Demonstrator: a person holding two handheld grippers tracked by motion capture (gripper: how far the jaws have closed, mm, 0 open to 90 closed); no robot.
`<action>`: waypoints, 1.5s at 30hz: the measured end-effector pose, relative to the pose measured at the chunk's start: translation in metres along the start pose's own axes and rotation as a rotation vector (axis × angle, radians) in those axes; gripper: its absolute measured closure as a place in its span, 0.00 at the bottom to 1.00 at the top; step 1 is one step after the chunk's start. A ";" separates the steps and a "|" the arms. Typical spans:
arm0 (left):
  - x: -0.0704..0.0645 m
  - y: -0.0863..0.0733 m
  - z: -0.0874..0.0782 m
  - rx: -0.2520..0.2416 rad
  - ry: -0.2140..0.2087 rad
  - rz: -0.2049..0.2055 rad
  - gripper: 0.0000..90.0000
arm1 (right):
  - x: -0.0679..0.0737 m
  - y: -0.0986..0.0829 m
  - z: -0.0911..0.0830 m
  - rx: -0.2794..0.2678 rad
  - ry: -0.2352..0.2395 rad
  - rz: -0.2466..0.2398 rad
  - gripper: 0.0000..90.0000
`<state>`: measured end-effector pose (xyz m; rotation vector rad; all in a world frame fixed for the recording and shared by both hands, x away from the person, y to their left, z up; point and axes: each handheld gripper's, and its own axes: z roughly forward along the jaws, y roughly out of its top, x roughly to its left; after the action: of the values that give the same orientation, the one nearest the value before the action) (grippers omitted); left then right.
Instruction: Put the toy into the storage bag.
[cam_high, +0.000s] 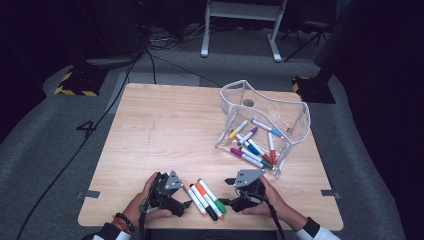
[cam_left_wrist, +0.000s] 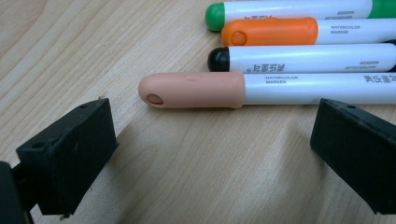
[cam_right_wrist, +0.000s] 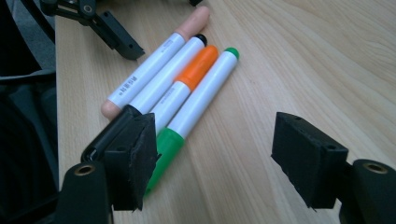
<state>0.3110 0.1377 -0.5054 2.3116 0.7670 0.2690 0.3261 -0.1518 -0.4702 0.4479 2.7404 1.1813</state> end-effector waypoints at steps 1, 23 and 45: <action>0.000 0.000 0.000 -0.001 0.000 0.001 0.00 | 0.001 0.001 0.003 0.002 0.006 0.003 0.35; 0.000 0.000 0.000 0.000 0.001 -0.002 0.01 | -0.028 -0.027 0.001 0.074 -0.083 0.061 0.77; 0.000 0.000 0.000 0.000 0.000 -0.001 0.01 | -0.030 -0.009 -0.049 -0.010 -0.149 -0.065 0.84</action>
<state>0.3116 0.1376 -0.5054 2.3115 0.7686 0.2687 0.3419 -0.2006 -0.4433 0.4244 2.6010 1.0990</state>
